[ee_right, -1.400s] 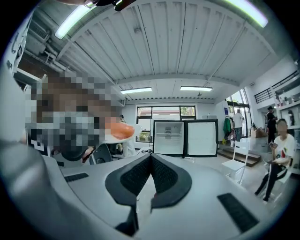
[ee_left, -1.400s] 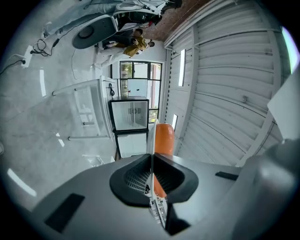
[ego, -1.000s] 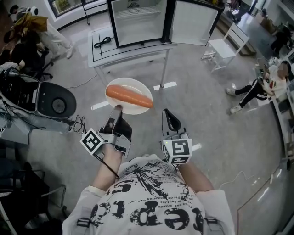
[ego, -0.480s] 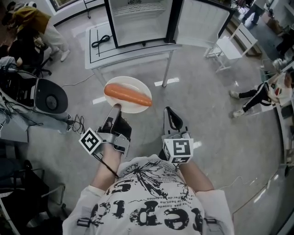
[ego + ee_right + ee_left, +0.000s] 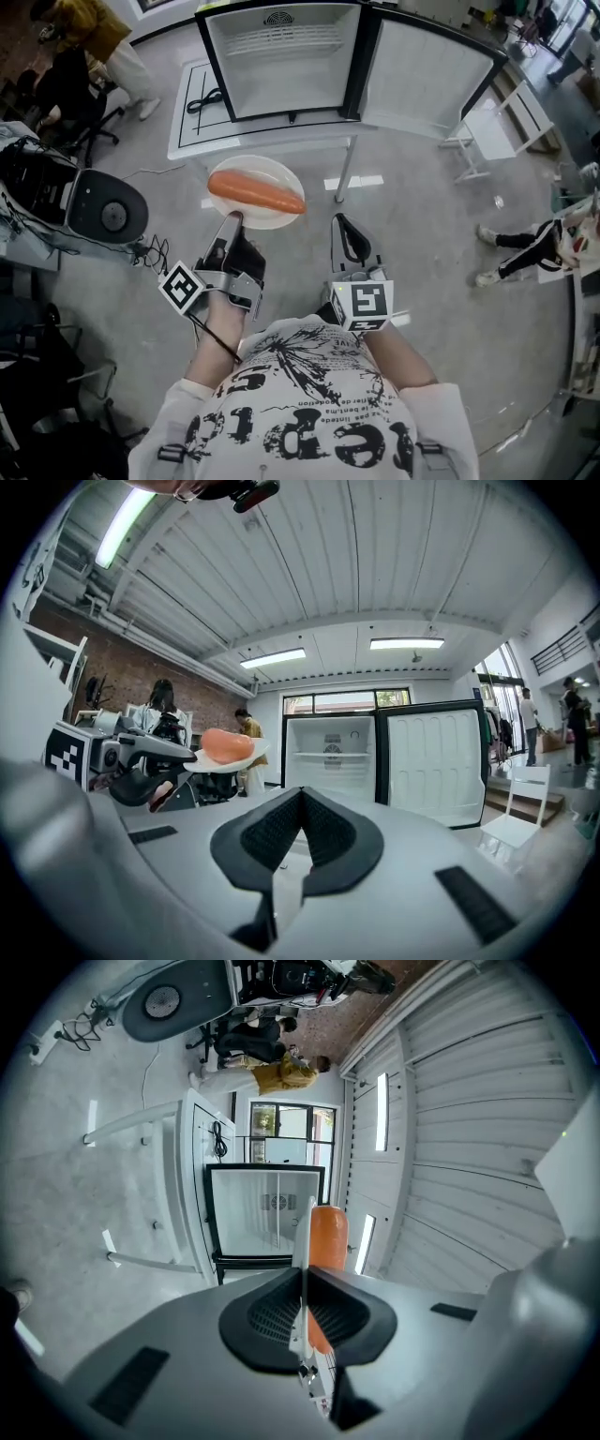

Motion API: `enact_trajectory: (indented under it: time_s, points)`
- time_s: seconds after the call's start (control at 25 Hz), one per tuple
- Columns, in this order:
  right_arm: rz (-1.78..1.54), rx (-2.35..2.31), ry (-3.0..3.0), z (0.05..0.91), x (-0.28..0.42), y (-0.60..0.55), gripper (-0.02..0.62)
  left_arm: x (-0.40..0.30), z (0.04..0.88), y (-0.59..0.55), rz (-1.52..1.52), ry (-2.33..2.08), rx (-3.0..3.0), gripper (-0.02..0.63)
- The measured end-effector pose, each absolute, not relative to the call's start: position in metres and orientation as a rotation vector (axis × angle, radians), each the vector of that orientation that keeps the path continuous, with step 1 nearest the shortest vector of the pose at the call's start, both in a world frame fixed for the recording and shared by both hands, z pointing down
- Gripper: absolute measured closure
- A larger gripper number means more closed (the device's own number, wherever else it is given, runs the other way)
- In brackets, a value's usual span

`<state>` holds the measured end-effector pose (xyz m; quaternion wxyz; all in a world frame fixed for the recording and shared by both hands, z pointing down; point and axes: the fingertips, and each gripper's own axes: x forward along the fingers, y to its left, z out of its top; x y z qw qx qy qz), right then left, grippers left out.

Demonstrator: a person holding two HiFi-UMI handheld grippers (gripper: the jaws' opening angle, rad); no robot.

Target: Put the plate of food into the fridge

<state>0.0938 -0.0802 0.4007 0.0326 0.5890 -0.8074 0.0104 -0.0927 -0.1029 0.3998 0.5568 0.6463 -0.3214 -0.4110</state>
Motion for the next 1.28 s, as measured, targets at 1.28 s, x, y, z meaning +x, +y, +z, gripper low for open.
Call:
enact_trajectory:
  time_s: [1.28]
  points:
    - [0.003, 1.850, -2.490, 0.401, 0.142, -0.386, 0.594, -0.048, 0.403, -0.395, -0.991, -0.748, 1.472, 0.581]
